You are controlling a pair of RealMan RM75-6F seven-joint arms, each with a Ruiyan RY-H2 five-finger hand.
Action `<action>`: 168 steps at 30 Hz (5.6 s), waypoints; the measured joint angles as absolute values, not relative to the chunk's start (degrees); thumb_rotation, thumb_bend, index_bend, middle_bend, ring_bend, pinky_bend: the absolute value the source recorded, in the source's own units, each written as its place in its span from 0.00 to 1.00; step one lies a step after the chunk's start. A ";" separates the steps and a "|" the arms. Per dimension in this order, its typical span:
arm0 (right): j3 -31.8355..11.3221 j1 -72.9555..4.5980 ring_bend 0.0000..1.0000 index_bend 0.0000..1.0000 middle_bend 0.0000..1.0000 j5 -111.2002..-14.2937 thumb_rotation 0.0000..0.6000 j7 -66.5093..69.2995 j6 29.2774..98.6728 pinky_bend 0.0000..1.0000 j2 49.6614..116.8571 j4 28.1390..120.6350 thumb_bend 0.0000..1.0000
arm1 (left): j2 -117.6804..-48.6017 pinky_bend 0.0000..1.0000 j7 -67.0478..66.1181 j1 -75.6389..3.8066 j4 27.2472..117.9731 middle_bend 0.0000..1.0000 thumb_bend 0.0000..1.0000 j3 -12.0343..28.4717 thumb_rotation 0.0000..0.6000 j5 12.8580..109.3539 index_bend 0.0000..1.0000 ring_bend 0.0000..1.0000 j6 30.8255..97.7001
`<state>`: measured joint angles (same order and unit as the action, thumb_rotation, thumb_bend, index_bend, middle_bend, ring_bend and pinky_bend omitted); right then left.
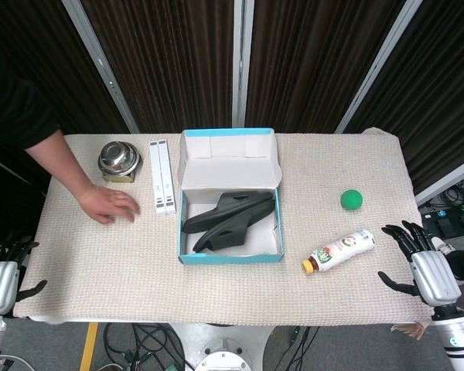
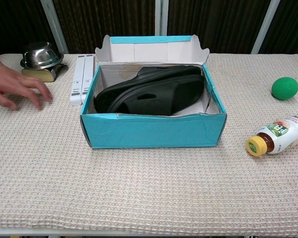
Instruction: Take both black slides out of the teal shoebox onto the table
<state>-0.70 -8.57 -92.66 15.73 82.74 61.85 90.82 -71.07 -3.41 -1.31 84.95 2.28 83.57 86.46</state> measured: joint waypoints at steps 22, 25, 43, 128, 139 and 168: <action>-5.37 -23.49 0.00 0.15 0.15 -94.27 1.00 13.57 67.28 0.00 62.27 91.64 0.12 | -71.26 0.10 -3.20 -1.62 84.90 0.18 0.05 2.34 1.00 82.83 0.27 0.03 85.69; -7.67 -29.50 0.00 0.15 0.15 -93.67 1.00 12.29 61.01 0.00 64.20 90.86 0.12 | -71.14 0.10 -3.21 -1.38 85.09 0.18 0.05 2.31 1.00 82.49 0.27 0.03 85.78; -12.69 -54.32 0.00 0.15 0.14 -88.39 1.00 2.09 42.81 0.00 92.81 64.21 0.00 | -71.37 0.10 -1.63 -1.05 83.86 0.18 0.05 2.82 1.00 80.63 0.27 0.03 85.12; -9.57 -52.97 0.00 0.07 0.09 -79.47 1.00 26.12 43.61 0.00 103.99 16.15 0.18 | -71.31 0.10 -1.36 -2.15 84.45 0.18 0.05 2.67 1.00 81.51 0.27 0.03 84.06; -13.09 -55.40 0.00 0.00 0.00 -74.73 1.00 17.35 34.25 0.00 106.18 13.83 0.01 | -70.94 0.10 -1.63 -2.01 84.94 0.18 0.05 2.72 1.00 81.26 0.27 0.03 84.23; -12.49 -32.59 0.00 0.00 0.13 -77.36 1.00 14.30 67.42 0.00 66.73 76.81 0.09 | -69.28 0.24 4.06 -28.79 89.95 0.28 0.04 12.15 1.00 85.84 0.29 0.22 61.03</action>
<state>-12.49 -32.59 -77.36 14.30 67.42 66.73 76.81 -69.28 4.06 -28.79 89.95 12.15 85.84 61.03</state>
